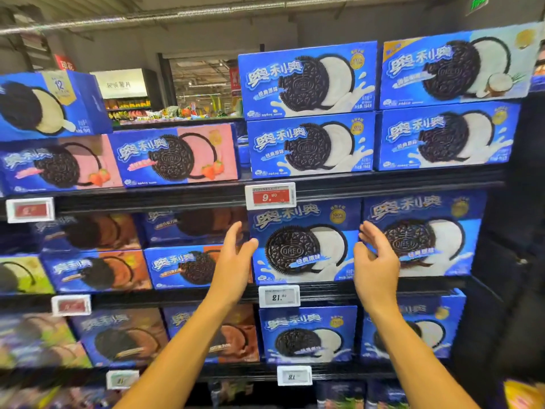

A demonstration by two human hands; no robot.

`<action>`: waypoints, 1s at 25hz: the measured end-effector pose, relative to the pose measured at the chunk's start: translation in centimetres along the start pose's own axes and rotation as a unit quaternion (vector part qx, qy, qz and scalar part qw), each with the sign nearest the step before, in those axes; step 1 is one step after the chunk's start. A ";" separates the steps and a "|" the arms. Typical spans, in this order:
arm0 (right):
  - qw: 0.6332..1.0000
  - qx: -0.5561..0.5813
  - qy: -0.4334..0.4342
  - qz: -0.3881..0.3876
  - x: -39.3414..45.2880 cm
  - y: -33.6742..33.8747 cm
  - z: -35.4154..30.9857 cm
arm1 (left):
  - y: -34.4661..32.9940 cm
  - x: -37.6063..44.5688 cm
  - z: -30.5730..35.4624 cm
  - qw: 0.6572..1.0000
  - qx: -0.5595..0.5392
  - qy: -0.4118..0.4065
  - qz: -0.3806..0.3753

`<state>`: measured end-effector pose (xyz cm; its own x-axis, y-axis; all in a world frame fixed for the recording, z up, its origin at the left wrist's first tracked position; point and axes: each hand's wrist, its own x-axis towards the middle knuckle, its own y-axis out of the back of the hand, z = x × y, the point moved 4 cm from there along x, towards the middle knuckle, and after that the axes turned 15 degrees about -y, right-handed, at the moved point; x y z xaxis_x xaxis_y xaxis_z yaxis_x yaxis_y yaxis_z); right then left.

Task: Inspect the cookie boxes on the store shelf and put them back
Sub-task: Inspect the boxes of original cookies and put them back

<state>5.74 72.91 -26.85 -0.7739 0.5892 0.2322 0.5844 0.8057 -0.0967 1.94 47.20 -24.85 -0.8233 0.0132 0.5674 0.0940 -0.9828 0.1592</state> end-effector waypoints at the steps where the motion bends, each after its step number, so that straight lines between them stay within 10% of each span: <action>1: 1.000 -0.004 0.000 0.004 0.0 -0.2 0.2 | -0.4 0.2 0.0 1.000 -0.012 0.015 -0.004; 25: 0.998 0.055 -0.033 0.009 -0.8 -0.3 -0.4 | -1.5 0.3 1.1 0.999 -0.025 0.036 -0.025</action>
<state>6.25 72.18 -26.60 -0.7802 0.6033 0.1652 0.5709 0.7948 -0.2060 2.16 48.85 -24.00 -0.8648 0.0516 0.4995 0.0245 -0.9892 0.1446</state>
